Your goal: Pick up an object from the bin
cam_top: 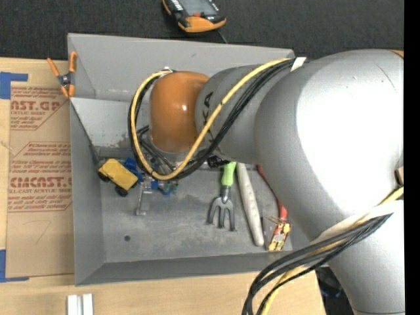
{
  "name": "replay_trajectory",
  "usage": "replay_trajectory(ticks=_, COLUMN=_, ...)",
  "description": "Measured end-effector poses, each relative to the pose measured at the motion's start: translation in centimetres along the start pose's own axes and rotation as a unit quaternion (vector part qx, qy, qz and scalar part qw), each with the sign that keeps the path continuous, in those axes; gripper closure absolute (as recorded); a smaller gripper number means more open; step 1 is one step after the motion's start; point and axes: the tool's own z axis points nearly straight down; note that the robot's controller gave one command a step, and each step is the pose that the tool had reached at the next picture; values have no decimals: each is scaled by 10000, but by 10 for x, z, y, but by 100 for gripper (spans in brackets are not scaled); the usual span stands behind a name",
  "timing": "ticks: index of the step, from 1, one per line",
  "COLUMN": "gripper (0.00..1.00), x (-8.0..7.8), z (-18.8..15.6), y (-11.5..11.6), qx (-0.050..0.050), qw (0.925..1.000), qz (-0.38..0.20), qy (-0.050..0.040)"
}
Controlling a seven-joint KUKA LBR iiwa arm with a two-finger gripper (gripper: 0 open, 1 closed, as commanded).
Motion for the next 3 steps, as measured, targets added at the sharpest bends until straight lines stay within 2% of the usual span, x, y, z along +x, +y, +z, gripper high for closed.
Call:
replay_trajectory(ticks=1, gripper=0, x=4, z=-73, y=5, qx=6, qw=9895, qz=1444, qy=-40)
replay_trajectory(ticks=2, gripper=0, x=14, z=-28, y=59, qx=12, qw=9970, qz=770, qy=4)
replay_trajectory(ticks=3, gripper=0, x=23, z=3, y=57, qx=9, qw=9725, qz=2327, qy=-33)
